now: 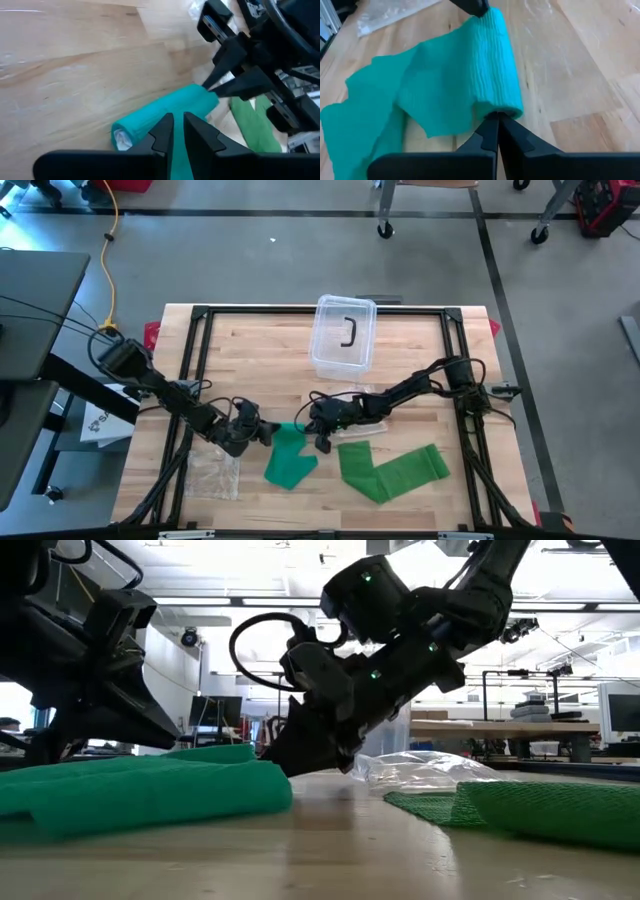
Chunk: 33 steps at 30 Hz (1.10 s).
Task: Roll bandage
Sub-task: Roll the blue bandage
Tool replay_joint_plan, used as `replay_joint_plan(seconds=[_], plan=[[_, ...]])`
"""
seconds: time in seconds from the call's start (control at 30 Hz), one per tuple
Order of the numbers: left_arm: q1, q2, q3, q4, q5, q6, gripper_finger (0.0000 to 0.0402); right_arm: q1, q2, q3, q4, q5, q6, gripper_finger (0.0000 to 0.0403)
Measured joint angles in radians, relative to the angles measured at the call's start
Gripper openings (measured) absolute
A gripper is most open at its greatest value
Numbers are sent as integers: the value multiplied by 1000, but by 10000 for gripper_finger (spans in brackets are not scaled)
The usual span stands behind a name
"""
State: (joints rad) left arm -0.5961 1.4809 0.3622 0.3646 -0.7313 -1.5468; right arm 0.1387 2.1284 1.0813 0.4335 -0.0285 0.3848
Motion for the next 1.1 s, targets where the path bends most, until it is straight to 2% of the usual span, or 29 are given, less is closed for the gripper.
replay_joint_plan(seconds=[0.2, 0.3, 0.4, 0.5, 0.7, 0.97, 1.1], plan=[[-1, -95, 2, -25, 69, 141, 30, 0, 0, 0, -3, -5, -5, 2], [-1, -118, 2, -89, 164, 117, 21, 0, 6, 0, 4, -5, -8, 2], [-1, -92, 2, -170, 211, 78, 10, -1, 27, -1, 44, -2, -1, 2], [4, -55, -7, -195, 195, 89, 2, -8, 48, -1, 97, 1, 5, 2], [15, -28, -10, -185, 196, 167, 1, -13, 49, -1, 95, 12, 8, 2], [-17, -108, -10, -201, 431, 159, 1, -13, 51, -1, 106, 13, -7, 2], [-23, -178, -8, -328, 510, 78, 1, -13, 51, -2, 112, 14, -24, 2]])
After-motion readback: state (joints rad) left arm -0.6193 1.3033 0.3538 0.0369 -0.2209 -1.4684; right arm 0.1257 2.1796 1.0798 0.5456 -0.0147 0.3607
